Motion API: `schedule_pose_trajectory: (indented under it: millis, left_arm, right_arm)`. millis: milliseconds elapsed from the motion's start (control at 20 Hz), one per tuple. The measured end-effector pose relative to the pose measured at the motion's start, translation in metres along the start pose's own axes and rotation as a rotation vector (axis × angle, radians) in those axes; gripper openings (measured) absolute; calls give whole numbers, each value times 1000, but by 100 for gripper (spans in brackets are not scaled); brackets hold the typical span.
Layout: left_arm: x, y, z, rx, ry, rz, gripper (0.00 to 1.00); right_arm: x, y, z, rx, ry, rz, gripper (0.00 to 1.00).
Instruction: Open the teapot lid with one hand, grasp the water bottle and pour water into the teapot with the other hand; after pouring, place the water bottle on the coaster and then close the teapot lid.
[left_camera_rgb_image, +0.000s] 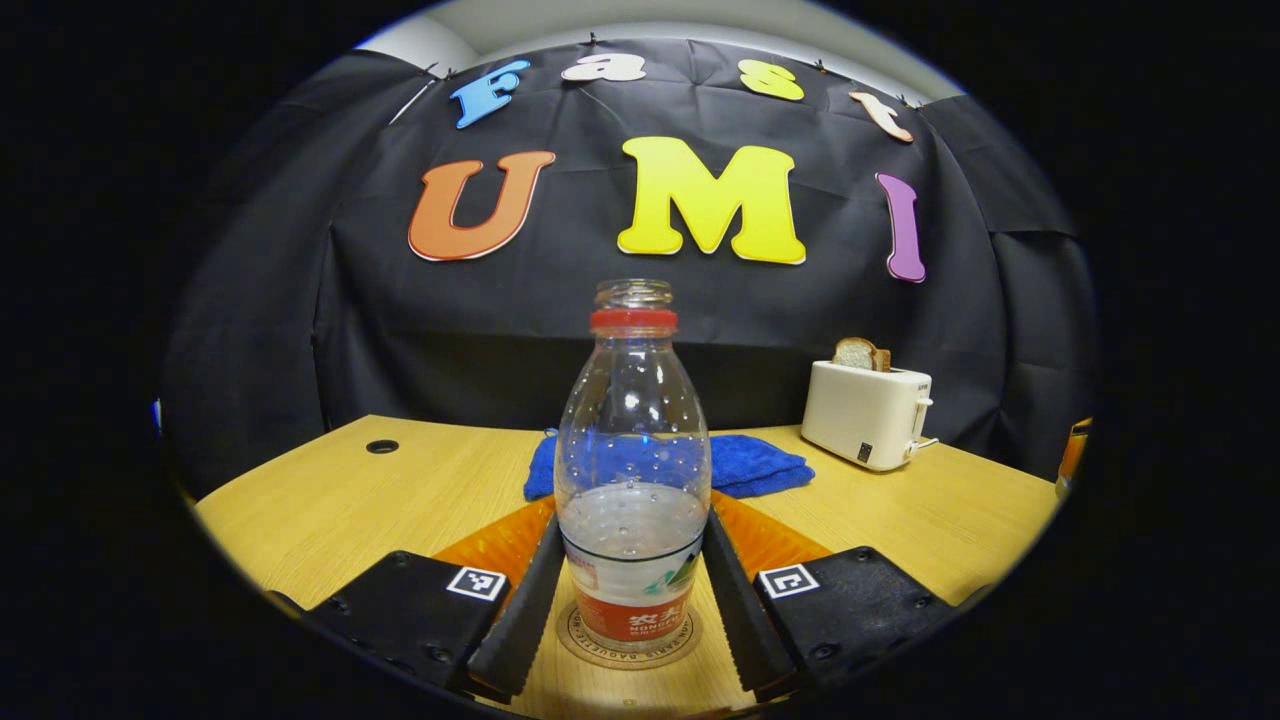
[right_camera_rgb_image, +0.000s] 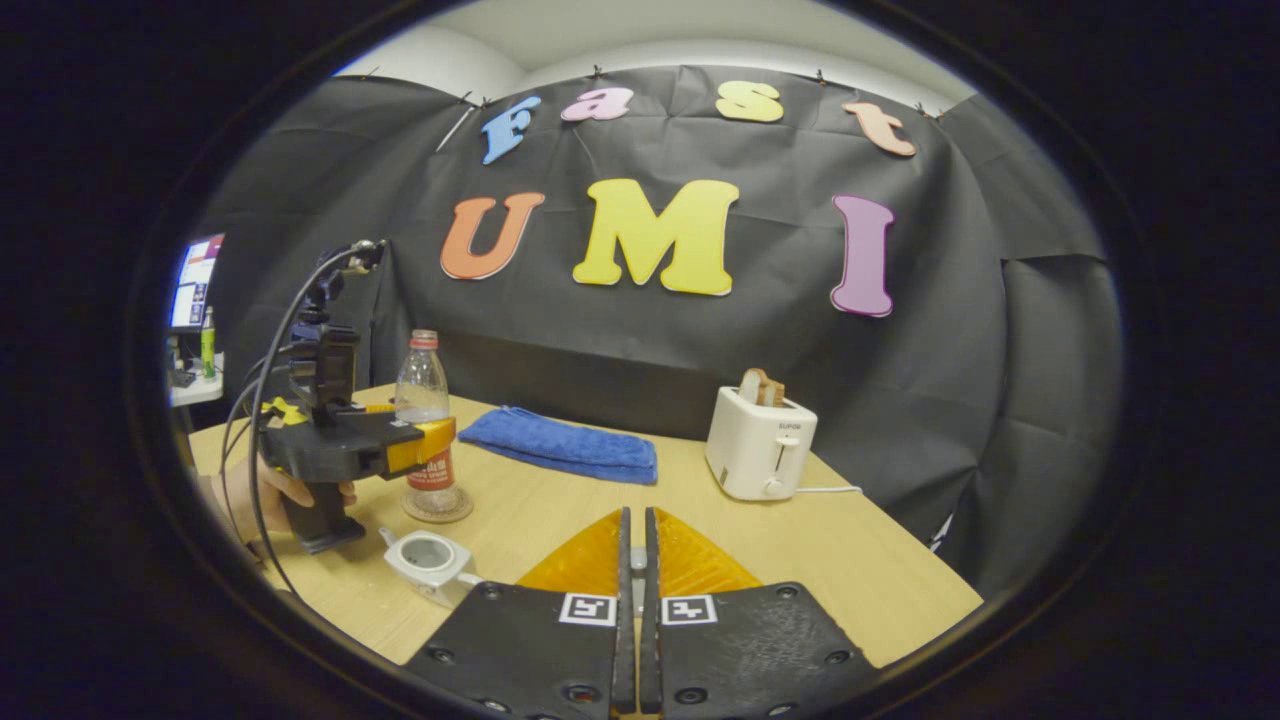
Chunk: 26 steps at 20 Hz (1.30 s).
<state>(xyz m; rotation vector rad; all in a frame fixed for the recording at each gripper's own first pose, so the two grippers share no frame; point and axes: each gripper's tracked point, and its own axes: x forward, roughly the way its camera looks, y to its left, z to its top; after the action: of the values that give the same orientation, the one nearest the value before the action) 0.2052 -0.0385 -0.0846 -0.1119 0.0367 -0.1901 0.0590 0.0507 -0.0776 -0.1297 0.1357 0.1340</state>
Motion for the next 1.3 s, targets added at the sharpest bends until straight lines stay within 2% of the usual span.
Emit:
schedule_pose_trajectory:
  millis: [350, 600, 800, 850, 900, 1000, 1150, 1300]
  left_arm:
    - [-1, -2, -2, 27, 17, 4, 81]
    - [-6, 2, 5, 53, 14, 33, 94]
    - [-24, -4, 18, 72, 11, 25, 96]
    - [-29, 1, 23, 83, 2, 44, 97]
    - [-35, 3, 27, 91, -4, 52, 100]
    - [-48, 3, 32, 80, 3, 53, 97]
    - [-89, 22, 37, 59, 22, 137, 97]
    - [-124, 35, 42, 41, 21, 171, 97]
  right_arm:
    - [1, 2, 0, 2, 4, 3, 2]
    - [0, 1, 1, 1, 2, -4, 2]
    - [-8, 16, 10, -8, -24, 10, 2]
    - [-10, 20, 7, -14, -22, 15, 2]
    - [-12, 27, 7, -19, -22, 27, 4]
    - [-15, 37, 8, -24, -29, 47, 4]
    - [-20, 70, 6, 37, -14, 159, 2]
    - [-18, 84, 16, 74, -43, 195, 2]
